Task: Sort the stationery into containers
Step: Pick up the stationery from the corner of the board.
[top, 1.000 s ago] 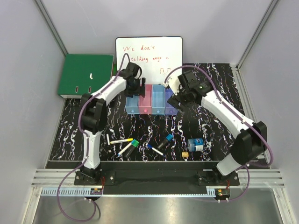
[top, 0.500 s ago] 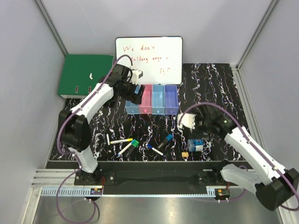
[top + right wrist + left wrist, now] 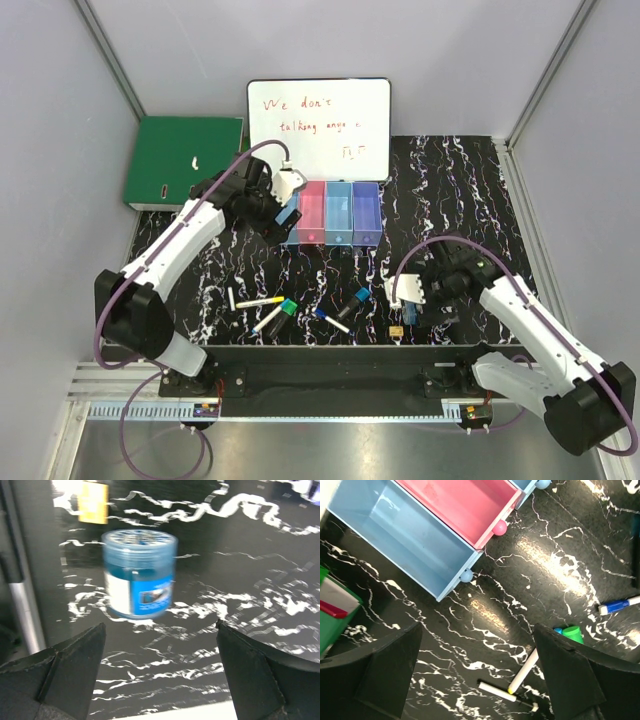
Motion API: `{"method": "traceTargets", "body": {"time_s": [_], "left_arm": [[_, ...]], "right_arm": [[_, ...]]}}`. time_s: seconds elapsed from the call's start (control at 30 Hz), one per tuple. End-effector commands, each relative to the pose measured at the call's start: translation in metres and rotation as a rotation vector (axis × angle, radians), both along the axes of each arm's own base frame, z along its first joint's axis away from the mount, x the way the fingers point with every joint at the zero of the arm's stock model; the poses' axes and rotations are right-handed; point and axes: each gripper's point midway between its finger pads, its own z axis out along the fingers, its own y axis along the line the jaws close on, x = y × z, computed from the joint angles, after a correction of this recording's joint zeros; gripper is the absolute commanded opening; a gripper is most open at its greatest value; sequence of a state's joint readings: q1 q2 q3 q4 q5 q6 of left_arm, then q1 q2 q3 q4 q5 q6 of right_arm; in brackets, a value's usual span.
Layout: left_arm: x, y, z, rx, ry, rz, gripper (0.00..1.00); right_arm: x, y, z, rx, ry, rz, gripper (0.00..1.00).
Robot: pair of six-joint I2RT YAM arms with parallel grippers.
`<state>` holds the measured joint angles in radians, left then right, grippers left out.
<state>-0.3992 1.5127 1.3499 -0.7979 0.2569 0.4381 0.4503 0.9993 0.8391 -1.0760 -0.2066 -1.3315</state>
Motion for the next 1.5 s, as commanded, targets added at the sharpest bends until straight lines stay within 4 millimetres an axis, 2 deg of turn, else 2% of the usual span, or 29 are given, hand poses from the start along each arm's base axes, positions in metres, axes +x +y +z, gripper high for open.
{"method": "traceTargets", "body": {"time_s": [0.0,0.1,0.33,0.47,0.63,0.83,0.93,1.2,1.47], "left_arm": [[0.002,0.003,0.017,0.034,-0.065,-0.054,0.99],[0.004,0.001,0.025,0.032,-0.076,-0.057,0.99],[0.002,-0.004,0.037,0.024,-0.082,-0.069,0.99],[0.0,-0.007,0.04,0.02,-0.081,-0.07,0.99],[0.0,-0.011,0.04,0.016,-0.079,-0.073,0.99],[0.001,-0.015,0.04,0.008,-0.072,-0.073,0.99],[-0.001,-0.016,0.038,0.004,-0.065,-0.079,0.99],[0.0,-0.016,0.036,0.011,-0.063,-0.084,0.99],[-0.001,-0.018,0.035,0.004,-0.059,-0.097,0.99]], "right_arm": [[-0.03,-0.003,-0.014,0.001,0.107,0.071,1.0],[-0.039,-0.004,-0.025,0.006,0.121,0.086,1.0],[-0.04,-0.003,-0.047,0.016,0.135,0.072,1.0],[-0.024,0.001,-0.053,0.034,0.066,0.052,1.0],[-0.026,0.002,-0.069,0.032,0.095,0.052,1.0],[-0.006,0.011,-0.083,0.068,0.057,0.019,1.0],[-0.001,0.015,-0.085,0.09,0.04,0.003,1.0],[0.018,0.021,-0.078,0.127,-0.001,-0.084,0.99],[0.039,0.023,-0.076,0.175,-0.056,-0.244,0.77]]}}
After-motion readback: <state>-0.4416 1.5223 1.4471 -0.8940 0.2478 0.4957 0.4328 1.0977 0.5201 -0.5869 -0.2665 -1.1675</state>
